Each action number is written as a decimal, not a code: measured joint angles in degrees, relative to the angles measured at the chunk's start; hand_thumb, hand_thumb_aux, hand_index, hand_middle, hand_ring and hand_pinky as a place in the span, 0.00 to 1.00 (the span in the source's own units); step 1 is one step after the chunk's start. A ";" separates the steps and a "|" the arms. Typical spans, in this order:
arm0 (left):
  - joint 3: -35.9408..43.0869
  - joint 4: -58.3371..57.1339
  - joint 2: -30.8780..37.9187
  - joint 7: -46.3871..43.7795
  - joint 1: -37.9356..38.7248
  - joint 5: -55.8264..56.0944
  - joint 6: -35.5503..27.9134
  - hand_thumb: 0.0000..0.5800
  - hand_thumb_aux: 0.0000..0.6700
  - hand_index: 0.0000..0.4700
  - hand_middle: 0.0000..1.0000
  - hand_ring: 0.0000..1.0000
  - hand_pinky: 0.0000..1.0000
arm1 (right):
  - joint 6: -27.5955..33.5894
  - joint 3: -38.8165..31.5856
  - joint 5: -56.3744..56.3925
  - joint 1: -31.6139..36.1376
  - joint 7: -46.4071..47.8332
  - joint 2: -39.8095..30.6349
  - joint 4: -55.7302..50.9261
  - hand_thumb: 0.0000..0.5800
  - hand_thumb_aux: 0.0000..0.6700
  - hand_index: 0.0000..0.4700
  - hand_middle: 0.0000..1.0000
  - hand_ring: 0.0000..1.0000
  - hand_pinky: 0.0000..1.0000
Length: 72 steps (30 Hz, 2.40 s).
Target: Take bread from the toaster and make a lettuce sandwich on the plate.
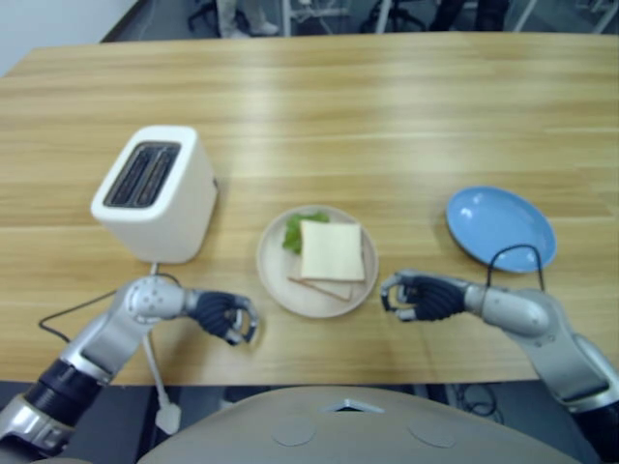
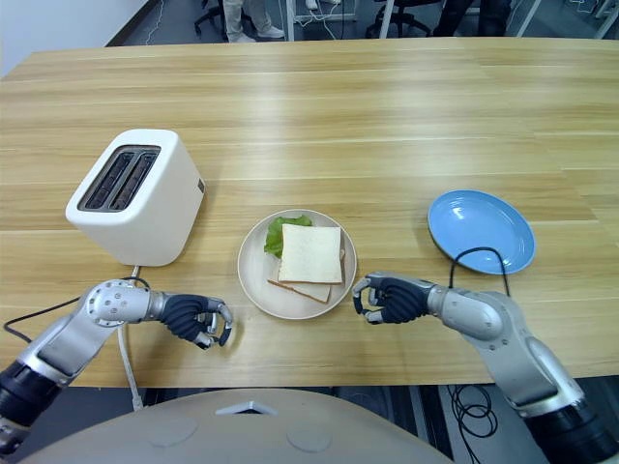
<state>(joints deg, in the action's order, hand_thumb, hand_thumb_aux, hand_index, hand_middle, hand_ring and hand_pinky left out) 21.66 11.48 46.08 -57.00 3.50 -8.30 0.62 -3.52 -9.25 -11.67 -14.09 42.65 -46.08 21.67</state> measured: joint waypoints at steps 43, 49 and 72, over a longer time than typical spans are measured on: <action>3.30 -47.32 -19.97 25.17 -31.56 -15.70 15.82 0.00 0.00 0.00 0.00 0.00 0.00 | -23.96 -8.19 -11.69 39.95 -28.35 15.94 -62.63 0.00 0.00 0.00 0.00 0.00 0.00; -9.66 -24.77 -17.53 28.65 -19.76 -7.55 10.35 0.00 0.00 0.00 0.00 0.00 0.00 | -22.43 1.79 -2.19 28.94 -29.14 14.63 -42.71 0.00 0.00 0.00 0.00 0.00 0.00; -27.24 -33.92 -44.61 48.11 -14.43 14.64 17.63 0.00 0.00 0.00 0.00 0.00 0.00 | -10.13 13.98 16.76 21.80 -34.24 38.46 -39.52 0.00 0.00 0.00 0.00 0.00 0.00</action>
<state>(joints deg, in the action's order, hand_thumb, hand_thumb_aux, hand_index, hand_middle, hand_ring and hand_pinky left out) -5.58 -22.44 1.47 -8.89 -10.93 6.34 18.26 -13.65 4.73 5.09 7.71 8.41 -7.63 -17.85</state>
